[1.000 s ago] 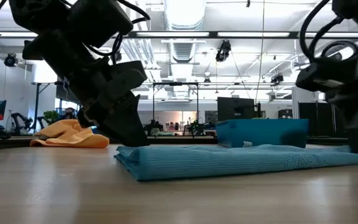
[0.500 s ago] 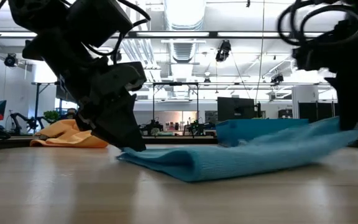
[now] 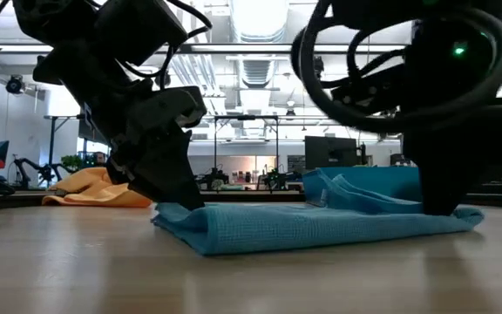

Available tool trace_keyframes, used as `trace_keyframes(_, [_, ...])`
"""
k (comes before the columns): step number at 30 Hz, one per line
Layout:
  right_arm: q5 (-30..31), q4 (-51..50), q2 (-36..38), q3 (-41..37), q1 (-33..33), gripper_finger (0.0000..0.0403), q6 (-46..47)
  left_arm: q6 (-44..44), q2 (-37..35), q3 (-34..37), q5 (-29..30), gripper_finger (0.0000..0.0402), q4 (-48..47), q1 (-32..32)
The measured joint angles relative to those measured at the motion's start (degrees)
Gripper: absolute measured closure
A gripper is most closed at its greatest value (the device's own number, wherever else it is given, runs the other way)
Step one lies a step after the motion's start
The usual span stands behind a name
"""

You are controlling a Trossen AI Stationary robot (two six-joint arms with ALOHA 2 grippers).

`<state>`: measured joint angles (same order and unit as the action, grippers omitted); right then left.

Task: Roll microfiber towels into tight, uniform cylinder then place into a basket
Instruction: Roll the blue towel

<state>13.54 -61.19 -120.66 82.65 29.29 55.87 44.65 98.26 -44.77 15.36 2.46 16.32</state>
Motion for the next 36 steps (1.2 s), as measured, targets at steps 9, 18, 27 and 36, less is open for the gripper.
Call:
trace_keyframes(9, [-2.6,2.3,4.4,2.4,-0.6,0.0289,2.9,-0.1,0.0,-0.1,-1.4,0.0249,0.0,0.3])
trace_keyframes(18, [-0.3,5.0,17.2,-2.6,-0.9,0.0181,0.9,-0.3,0.0,-0.1,-1.4,0.0249,0.0,0.6])
trace_keyframes(27, [-0.8,7.0,24.1,-26.5,-1.6,0.0193,13.2,-0.6,0.0,-0.1,-1.5,0.0249,0.1,0.8])
trace_keyframes(36, [-11.0,11.9,28.8,-29.1,-1.5,0.0206,22.2,-0.6,0.0,-0.1,-1.5,0.0249,0.1,1.6])
